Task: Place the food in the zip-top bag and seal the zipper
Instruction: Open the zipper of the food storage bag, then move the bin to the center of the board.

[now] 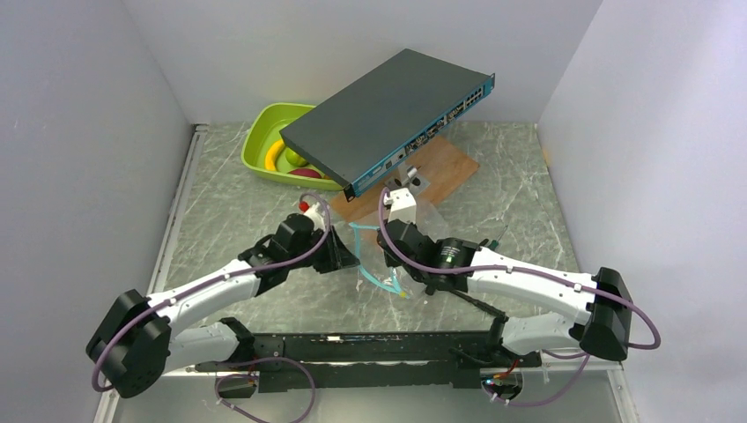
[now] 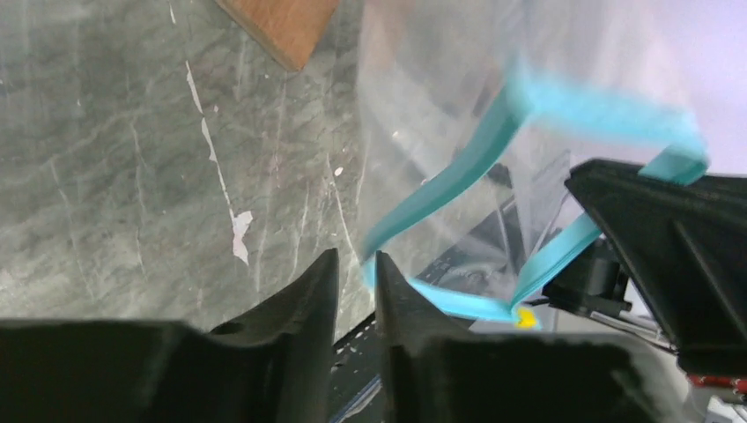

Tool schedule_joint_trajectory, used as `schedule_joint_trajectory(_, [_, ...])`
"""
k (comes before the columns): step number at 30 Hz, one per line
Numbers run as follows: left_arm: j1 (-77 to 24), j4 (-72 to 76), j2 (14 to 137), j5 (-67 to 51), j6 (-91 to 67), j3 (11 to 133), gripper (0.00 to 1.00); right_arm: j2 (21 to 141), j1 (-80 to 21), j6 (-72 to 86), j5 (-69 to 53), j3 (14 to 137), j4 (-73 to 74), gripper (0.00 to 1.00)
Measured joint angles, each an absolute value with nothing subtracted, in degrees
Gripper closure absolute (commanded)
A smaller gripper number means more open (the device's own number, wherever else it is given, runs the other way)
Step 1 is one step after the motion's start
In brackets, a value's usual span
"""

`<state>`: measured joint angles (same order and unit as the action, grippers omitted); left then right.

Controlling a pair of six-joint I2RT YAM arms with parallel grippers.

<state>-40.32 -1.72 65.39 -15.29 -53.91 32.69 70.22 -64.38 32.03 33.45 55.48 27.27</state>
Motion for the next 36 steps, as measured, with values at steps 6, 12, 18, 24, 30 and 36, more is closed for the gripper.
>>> schedule_joint_trajectory(6, [-40.4,2.8,59.6,-15.6,-56.7,26.5,0.39,71.9,-64.4,33.6,32.5,56.8,27.6,1.0])
schedule_joint_trajectory(12, [-40.9,0.5,54.0,-13.6,-56.1,26.2,0.19,75.2,-64.4,36.2,32.6,59.6,29.1,1.0])
schedule_joint_trajectory(18, [-37.9,-13.2,47.7,-8.7,-50.3,30.9,0.15,75.3,-64.4,36.6,31.0,59.5,29.4,1.0])
schedule_joint_trajectory(24, [-20.5,-27.0,44.4,-5.6,-43.0,37.6,0.12,74.4,-63.9,36.2,28.4,57.4,27.1,1.0])
schedule_joint_trajectory(30, [-1.9,-32.3,42.0,-2.4,-40.1,42.7,0.01,71.8,-60.5,35.2,26.2,54.8,24.8,1.0])
schedule_joint_trajectory(36, [16.6,-25.0,54.6,-11.7,-40.8,47.4,0.0,70.7,-56.4,34.1,23.0,53.3,22.7,1.0])
